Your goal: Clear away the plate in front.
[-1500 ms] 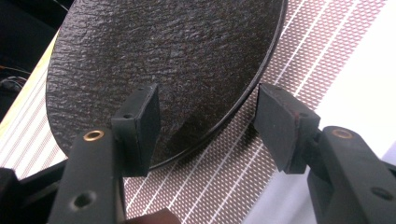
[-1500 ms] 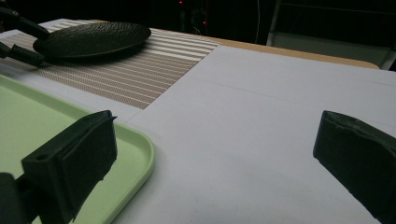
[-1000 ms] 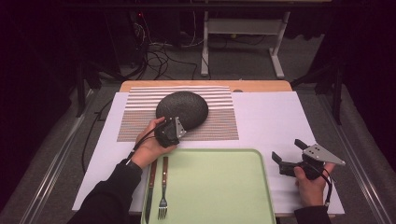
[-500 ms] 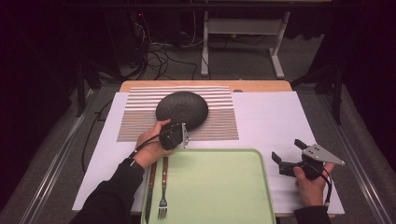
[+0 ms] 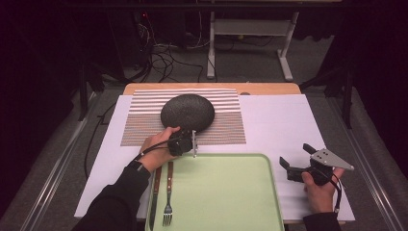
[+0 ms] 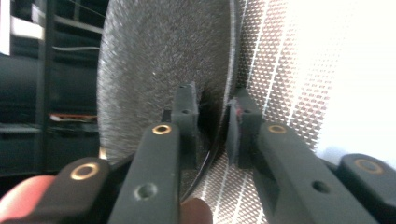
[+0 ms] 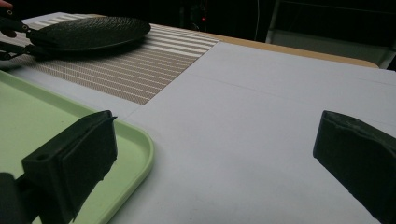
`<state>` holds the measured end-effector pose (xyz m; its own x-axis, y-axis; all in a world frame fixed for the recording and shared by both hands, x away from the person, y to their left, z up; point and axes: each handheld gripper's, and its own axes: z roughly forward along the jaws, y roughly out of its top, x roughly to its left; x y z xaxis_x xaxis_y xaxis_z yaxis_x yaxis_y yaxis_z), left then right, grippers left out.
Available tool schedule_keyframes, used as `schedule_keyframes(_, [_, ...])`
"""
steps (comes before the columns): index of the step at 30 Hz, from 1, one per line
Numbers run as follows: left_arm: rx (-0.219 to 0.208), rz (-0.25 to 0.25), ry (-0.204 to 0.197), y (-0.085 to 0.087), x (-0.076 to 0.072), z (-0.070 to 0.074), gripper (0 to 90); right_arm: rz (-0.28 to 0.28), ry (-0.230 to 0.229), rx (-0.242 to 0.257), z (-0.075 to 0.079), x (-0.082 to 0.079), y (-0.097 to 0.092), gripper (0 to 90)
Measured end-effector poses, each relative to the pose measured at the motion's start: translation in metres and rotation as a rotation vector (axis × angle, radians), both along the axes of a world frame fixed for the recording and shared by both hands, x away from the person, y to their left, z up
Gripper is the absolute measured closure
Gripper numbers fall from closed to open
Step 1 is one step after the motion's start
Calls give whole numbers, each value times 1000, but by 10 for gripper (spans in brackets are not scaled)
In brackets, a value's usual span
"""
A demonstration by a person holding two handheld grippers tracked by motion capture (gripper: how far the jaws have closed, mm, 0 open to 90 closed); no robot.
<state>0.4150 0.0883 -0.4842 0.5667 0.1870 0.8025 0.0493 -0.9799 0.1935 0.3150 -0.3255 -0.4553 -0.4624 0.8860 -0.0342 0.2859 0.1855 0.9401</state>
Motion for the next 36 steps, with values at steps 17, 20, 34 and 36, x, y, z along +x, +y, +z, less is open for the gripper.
schedule_keyframes(17, [22, -12, -93, -6, -4, 6, 834, -1, 2, 2, 0, 0, 0, 0])
schedule_keyframes(20, [15, -11, -90, -7, -5, 8, 834, 1, -4, 5, 0, -1, -1, 0])
schedule_keyframes(34, [-16, -18, -91, -7, -11, 19, 835, 0, -4, 3, 0, 0, -1, 0])
schedule_keyframes(36, [-13, -21, -96, -7, -13, 21, 835, 1, -5, 4, 0, 0, -1, 0])
